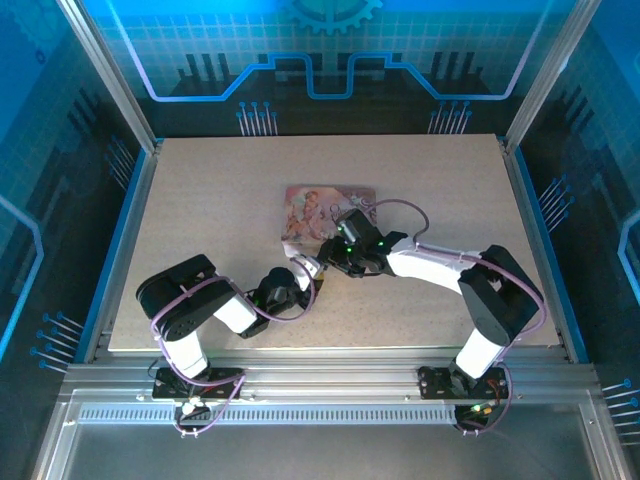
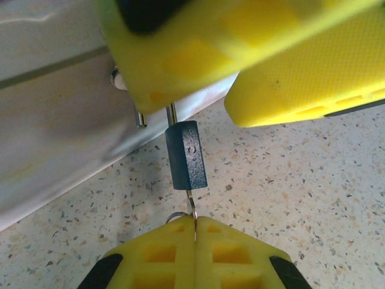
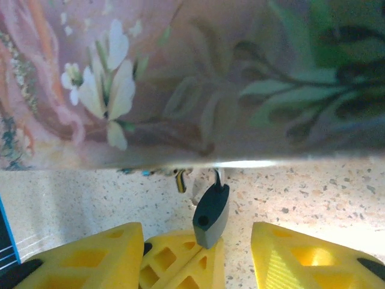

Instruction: Unlock the padlock with the key

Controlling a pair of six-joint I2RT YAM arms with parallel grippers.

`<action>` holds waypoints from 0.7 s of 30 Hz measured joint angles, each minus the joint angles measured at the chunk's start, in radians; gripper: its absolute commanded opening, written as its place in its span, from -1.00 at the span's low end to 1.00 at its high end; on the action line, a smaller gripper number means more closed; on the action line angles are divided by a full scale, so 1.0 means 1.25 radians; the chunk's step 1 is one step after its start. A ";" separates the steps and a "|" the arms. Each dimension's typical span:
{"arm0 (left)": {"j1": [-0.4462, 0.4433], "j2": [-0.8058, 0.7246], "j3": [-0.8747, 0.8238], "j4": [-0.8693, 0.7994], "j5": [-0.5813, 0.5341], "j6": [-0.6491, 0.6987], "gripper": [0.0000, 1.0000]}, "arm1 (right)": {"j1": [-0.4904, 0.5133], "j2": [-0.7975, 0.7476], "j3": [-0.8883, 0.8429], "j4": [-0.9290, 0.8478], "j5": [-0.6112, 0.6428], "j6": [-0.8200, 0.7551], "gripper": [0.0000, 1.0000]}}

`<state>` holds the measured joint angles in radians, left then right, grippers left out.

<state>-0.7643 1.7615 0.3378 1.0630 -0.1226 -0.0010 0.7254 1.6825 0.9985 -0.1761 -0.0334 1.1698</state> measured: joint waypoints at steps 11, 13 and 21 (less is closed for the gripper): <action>0.000 0.000 0.000 0.000 0.003 0.000 -1.00 | 0.016 0.049 0.018 -0.005 0.008 -0.023 -0.58; 0.000 0.000 0.000 0.000 0.003 -0.003 -1.00 | 0.018 0.049 0.018 -0.007 0.011 -0.024 -0.70; 0.001 -0.001 0.000 0.007 0.004 -0.035 -1.00 | 0.018 0.049 0.018 -0.013 0.024 -0.037 -0.95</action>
<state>-0.7631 1.7603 0.3374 1.0721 -0.1181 -0.0448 0.7479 1.7435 1.0210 -0.1925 -0.0032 1.1240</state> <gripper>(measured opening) 0.044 0.078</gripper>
